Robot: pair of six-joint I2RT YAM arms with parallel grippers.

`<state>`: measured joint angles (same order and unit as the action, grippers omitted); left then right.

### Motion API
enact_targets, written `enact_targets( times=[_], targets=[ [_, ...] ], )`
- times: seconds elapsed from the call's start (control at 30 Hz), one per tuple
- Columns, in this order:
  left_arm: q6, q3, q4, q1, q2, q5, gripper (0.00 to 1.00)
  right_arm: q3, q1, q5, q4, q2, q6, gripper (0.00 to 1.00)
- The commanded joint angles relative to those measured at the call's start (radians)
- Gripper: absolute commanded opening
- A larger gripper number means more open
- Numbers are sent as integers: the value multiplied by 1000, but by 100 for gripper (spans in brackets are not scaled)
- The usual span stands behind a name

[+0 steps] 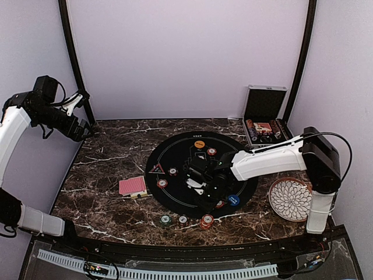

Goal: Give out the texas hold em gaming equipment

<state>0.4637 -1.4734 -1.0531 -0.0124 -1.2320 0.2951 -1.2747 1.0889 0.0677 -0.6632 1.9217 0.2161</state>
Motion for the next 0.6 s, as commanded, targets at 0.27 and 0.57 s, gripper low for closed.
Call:
enact_targets(
  times=[0.27, 0.57],
  targets=[
    [5, -8, -24, 5, 15, 5, 99, -31, -3, 15, 1, -20, 11, 56],
    [3, -9, -22, 5, 23, -14, 99, -208, 24, 30, -61, -17, -3, 58]
  ],
)
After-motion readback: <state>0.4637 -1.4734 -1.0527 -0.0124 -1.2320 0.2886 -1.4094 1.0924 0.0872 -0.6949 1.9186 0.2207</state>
